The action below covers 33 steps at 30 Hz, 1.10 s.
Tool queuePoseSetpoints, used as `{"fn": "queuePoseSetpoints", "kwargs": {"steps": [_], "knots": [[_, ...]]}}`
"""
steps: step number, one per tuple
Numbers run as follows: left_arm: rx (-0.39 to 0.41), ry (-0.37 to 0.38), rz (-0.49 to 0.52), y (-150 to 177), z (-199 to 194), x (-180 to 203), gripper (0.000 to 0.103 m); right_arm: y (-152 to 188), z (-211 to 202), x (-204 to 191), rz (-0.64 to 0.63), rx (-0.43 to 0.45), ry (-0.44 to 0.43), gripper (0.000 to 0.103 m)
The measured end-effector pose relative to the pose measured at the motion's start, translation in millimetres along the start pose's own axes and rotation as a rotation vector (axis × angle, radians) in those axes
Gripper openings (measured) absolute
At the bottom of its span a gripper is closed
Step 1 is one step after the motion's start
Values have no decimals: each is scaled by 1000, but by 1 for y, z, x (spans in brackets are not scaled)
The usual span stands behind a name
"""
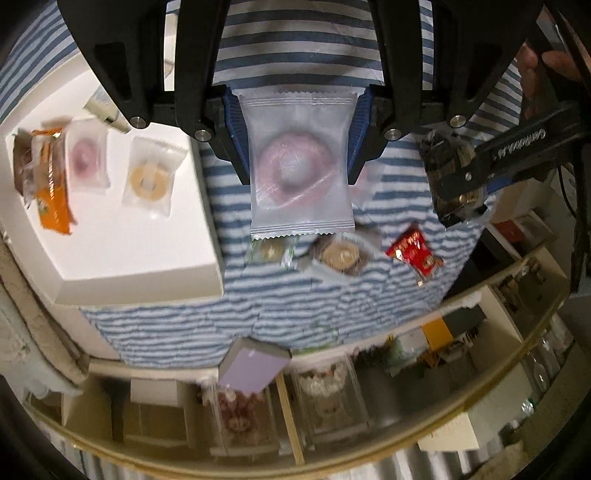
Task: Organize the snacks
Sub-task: 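Carry both items into the white tray and open both tools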
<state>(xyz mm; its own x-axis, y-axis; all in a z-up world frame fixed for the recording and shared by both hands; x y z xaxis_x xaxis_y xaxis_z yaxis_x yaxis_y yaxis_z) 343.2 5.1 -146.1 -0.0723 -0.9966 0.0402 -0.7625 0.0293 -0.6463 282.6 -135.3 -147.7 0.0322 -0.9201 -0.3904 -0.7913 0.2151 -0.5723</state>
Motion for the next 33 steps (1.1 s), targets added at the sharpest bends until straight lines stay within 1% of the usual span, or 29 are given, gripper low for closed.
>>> {"fn": "queuePoseSetpoints", "kwargs": {"steps": [5,11,14,17,21,25,27,30,33], "knots": [[46,33,-2,-2,-27,5,51,-14,-18,4,12,43,-23,49],[107,73,20,-17,-55,19,51,-36,-41,12,32,91,-42,49],[137,90,45,-27,-66,30,51,-48,-53,17,26,123,-36,49],[171,118,75,-40,-77,47,51,-62,-64,24,8,133,-30,49],[206,155,107,-57,-80,70,51,-81,-75,37,-26,148,-8,49],[208,197,125,-69,-64,93,51,-98,-88,63,-27,185,31,49],[202,219,136,-73,-53,108,51,-101,-91,78,-14,193,24,49],[184,250,149,-77,-32,128,51,-102,-90,103,15,192,44,49],[147,281,158,-82,-3,147,51,-103,-83,131,52,181,66,49]]}}
Point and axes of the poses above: each gripper's, at about its wrist camera, not at the fingertips, and z roughly the way its jaws point, x to its right, y to its underside, the point moved 6 cm from there along z, roughly the way its jaws point, and after that the axes turned 10 degrees about z, right-handed, at the moved point
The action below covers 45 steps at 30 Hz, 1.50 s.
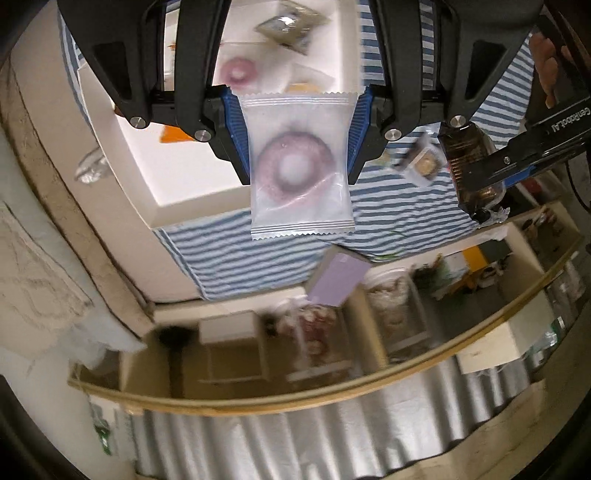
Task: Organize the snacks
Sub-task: 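Carry both items into the white tray and open both tools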
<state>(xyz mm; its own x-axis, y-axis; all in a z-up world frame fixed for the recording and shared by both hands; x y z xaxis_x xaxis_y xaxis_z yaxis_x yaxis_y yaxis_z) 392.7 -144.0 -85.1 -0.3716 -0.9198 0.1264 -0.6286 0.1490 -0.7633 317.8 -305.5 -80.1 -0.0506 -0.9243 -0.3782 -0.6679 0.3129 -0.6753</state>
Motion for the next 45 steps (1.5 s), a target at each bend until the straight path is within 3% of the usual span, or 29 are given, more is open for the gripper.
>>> {"fn": "queuePoseSetpoints", "kwargs": {"steps": [7,21,26,28,29,38,43,45], "knots": [[-118,57,-55,5,85,7,51,12,44,51,67,-86,50,49],[-236,30,-131,-9,189,-11,51,18,100,66,126,-172,13,49],[-241,9,-112,-8,196,-8,57,18,112,74,173,-182,-1,50],[-209,9,-117,-7,192,-8,72,17,115,78,200,-183,-6,52],[-193,6,-116,-7,190,-8,73,17,116,81,217,-186,-6,53],[-193,-11,-89,8,169,-9,77,19,109,95,237,-208,38,86],[-193,-12,-78,15,150,-10,87,18,94,102,190,-193,95,103],[-196,-11,-75,17,146,-9,92,18,86,104,181,-184,109,103]]}}
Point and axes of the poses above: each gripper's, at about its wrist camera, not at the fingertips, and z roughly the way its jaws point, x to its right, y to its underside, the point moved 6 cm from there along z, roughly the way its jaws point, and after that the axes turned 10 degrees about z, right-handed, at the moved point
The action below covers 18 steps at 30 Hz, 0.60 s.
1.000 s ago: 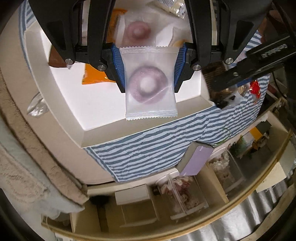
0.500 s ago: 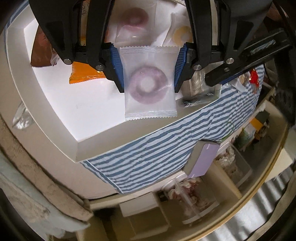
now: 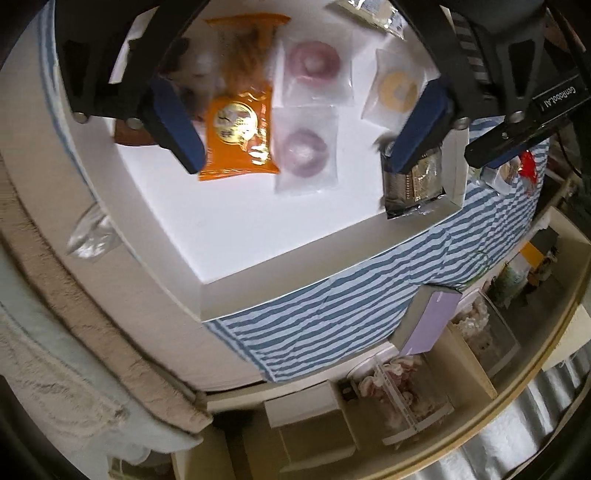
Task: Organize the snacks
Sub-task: 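Carry both items into the white tray and open both tools, then lift both open tools away from the tray toward the remaining snacks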
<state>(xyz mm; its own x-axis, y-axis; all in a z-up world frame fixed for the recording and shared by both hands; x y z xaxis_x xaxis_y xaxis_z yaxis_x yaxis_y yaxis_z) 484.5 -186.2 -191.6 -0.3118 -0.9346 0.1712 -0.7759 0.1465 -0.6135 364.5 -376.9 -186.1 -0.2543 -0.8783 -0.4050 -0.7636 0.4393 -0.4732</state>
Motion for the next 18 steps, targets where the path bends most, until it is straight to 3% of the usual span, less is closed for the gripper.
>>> {"fn": "queuePoseSetpoints", "kwargs": {"steps": [3,18], "knots": [[0,-3,3,3,-7,2,103,2,-9,3,-23,13,32,103],[15,-18,67,11,-49,18,103,13,-51,0,-81,63,93,103]]}}
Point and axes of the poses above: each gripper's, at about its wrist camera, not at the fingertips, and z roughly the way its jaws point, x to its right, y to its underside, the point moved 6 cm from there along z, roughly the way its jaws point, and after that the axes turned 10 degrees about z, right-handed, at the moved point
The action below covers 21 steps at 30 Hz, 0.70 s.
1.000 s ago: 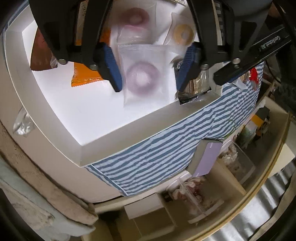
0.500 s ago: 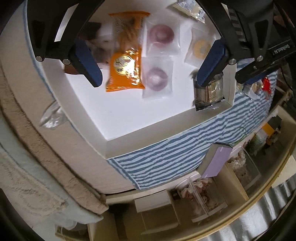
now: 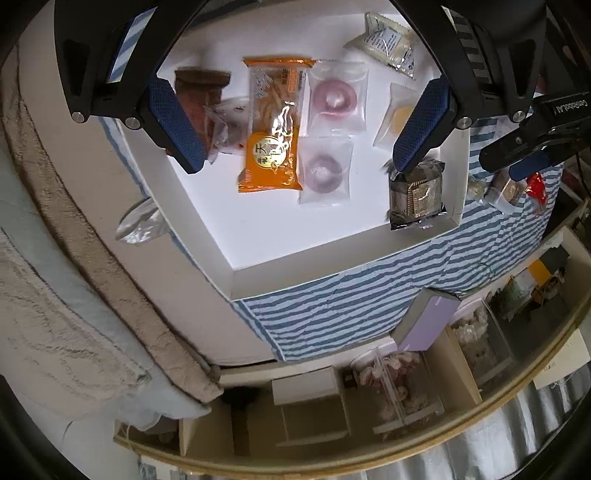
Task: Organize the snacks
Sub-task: 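Lift both open tools away from the tray toward the remaining snacks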
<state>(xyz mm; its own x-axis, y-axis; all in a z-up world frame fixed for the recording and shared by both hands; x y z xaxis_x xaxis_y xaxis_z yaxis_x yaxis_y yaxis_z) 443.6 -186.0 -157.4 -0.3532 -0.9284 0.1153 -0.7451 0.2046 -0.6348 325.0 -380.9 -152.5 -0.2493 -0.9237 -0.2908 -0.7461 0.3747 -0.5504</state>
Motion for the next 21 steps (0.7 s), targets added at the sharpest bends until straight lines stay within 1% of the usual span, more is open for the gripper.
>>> {"fn": "queuePoseSetpoints", "kwargs": {"steps": [7,12,17,21], "knots": [[33,-5,36,1,-31,6,103,1,-27,-1,0,30,2,103],[65,-4,53,2,-60,6,103,0,-49,-10,3,55,-46,103],[99,-10,74,4,-93,0,103,-2,-70,-20,-2,89,-58,103],[136,-21,82,9,-126,-12,103,-3,-86,-34,-34,126,-61,103]]}}
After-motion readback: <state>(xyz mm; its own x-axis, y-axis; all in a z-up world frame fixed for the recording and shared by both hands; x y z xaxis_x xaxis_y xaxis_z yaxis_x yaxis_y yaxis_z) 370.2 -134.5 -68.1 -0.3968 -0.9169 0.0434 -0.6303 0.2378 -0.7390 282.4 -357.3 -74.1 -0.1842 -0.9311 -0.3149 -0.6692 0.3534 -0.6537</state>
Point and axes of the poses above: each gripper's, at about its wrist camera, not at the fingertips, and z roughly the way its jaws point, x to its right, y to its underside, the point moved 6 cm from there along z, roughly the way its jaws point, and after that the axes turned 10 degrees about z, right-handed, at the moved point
